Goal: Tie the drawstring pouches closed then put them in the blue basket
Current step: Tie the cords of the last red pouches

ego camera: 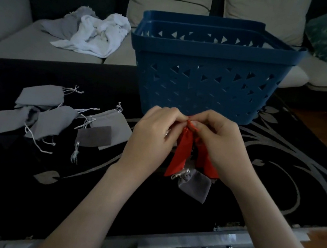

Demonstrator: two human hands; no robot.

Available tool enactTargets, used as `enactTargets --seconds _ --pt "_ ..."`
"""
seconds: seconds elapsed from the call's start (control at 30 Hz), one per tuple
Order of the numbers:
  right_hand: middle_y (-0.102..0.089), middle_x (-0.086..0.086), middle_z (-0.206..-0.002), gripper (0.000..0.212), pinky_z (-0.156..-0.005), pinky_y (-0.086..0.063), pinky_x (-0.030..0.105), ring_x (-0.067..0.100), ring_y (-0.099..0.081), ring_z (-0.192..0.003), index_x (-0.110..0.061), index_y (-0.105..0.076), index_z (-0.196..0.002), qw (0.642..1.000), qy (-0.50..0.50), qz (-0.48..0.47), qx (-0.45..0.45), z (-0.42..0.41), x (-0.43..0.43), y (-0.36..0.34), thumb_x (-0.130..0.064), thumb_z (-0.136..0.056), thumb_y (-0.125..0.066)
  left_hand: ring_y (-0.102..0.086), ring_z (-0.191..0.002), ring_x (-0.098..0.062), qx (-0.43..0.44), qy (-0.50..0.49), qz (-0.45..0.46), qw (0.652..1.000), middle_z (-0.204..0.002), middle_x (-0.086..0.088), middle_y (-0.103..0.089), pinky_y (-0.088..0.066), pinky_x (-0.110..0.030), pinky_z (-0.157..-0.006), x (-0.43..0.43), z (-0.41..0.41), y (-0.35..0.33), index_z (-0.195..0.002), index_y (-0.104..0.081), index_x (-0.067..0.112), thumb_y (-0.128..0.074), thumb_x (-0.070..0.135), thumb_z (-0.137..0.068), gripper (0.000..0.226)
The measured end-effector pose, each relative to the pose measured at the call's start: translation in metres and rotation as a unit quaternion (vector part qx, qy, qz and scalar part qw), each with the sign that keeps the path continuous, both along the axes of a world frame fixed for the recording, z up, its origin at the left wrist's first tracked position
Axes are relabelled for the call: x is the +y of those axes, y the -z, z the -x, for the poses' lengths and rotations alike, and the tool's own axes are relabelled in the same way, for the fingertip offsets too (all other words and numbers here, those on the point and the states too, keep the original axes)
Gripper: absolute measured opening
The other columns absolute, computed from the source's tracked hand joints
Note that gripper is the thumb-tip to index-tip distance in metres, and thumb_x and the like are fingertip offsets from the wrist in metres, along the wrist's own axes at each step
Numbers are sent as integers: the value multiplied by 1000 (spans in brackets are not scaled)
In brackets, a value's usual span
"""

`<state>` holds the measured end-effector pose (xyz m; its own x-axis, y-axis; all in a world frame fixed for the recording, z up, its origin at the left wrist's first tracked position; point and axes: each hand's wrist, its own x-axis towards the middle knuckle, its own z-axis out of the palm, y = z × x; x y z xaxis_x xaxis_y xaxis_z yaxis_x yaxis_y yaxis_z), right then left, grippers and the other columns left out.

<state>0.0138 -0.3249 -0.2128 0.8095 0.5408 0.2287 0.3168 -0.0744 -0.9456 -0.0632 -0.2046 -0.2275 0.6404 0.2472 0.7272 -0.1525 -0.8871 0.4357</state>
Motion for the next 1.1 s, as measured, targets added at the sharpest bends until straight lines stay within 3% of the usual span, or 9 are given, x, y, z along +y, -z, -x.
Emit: enactTargets --seconds 0.13,0.27,0.4,0.53,0.63,0.73,0.8,0.93,1.1 --pt "-67 5 -76 12 -71 -52 29 15 -62 -71 -9 -67 -85 1000 -10 -10 24 2 1 -1 -8 -92 -57 -51 -80 -5 34 19 60 997 -78 15 -55 -39 -10 -72 -3 1 -5 -88 -62 15 -64 13 -87 3" --pt "-61 3 -68 15 -58 -48 18 8 -58 -59 -4 -63 -85 994 -40 -42 90 4 -2 -6 -9 -95 -52 -58 -84 -3 33 38 96 994 -83 10 -63 -42 -9 -75 -4 3 -7 -93 -65 20 -63 19 -90 3" --pt "-59 3 -66 16 -57 -47 18 8 -54 -57 -6 -62 -87 989 -58 -40 126 4 -1 -5 -10 -96 -50 -63 -80 -8 16 27 76 997 -84 9 -68 -50 -27 -71 -4 2 0 -89 -66 16 -55 26 -94 16" --pt "-57 -5 -66 22 -59 -41 14 2 -49 -59 -20 -58 -76 998 25 62 -8 -6 -3 0 -9 -95 -51 -68 -78 -14 -17 -41 -24 999 -92 -3 -72 -55 -33 -64 -3 -2 10 -87 -65 7 -50 27 -95 25" --pt "-56 -9 -65 27 -57 -37 9 -2 -48 -58 -24 -54 -71 989 68 107 -72 -12 -8 5 -9 -94 -51 -59 -107 -3 -1 3 33 999 -110 -3 -70 -52 -31 -85 -6 -8 14 -92 -62 17 -50 24 -93 15" --pt "-58 -4 -67 23 -65 -41 24 9 -50 -64 -19 -58 -73 990 65 111 -49 -19 -14 7 -11 -94 -53 -41 -125 10 90 88 120 985 -122 5 -63 -35 -26 -106 -8 -11 8 -76 -49 31 -53 22 -94 21" --pt "-58 -1 -67 21 -62 -41 25 9 -50 -62 -15 -58 -77 996 27 86 -11 -20 -19 3 -9 -95 -51 -50 -110 16 143 140 194 960 -106 10 -66 -35 -9 -94 -9 -11 6 -70 -47 30 -56 16 -94 29" --pt "-52 -4 -61 24 -50 -38 14 0 -46 -50 -15 -52 -79 998 -5 -4 58 -24 -32 -4 -5 -99 -42 -53 -67 4 220 203 276 913 -65 17 -58 -40 -17 -70 -25 -15 6 -75 -53 27 -59 25 -89 15" --pt "-54 0 -68 21 -55 -40 15 3 -47 -56 -14 -53 -82 999 31 9 38 -23 -46 -1 -7 -99 -42 -59 -70 -15 190 184 404 876 -67 6 -60 -50 -41 -76 -53 -31 13 -83 -49 24 -74 48 -58 43"
